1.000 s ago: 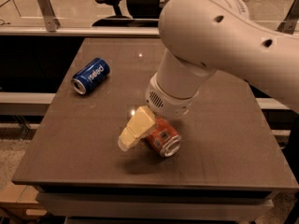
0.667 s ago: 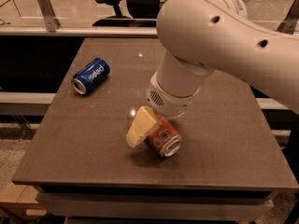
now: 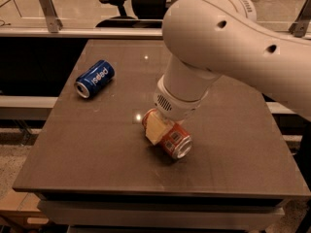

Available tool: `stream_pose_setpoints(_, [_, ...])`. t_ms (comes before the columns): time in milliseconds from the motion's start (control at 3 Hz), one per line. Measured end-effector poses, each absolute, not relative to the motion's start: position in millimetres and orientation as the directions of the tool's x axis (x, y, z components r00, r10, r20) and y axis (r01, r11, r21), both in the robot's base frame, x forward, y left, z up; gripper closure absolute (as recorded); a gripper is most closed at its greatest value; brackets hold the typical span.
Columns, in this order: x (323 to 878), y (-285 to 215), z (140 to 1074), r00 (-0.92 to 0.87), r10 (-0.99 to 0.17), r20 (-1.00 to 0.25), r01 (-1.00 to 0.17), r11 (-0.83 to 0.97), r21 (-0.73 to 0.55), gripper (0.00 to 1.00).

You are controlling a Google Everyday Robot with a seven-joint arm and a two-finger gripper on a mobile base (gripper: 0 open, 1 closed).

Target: Place coke can upright

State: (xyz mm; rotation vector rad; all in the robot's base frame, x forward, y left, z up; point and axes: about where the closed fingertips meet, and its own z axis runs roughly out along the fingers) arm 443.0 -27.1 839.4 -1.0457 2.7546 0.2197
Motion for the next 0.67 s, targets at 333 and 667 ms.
stream_pose_setpoints(333, [443.9,-24.8,837.1,-0.724,-0.652,-0.225,-0.678,0.732,0.061,0.87])
stream_pose_setpoints(667, [443.6,-21.4,835.1,-0.714,-0.666,-0.215,-0.69,0.722,0.055,1.0])
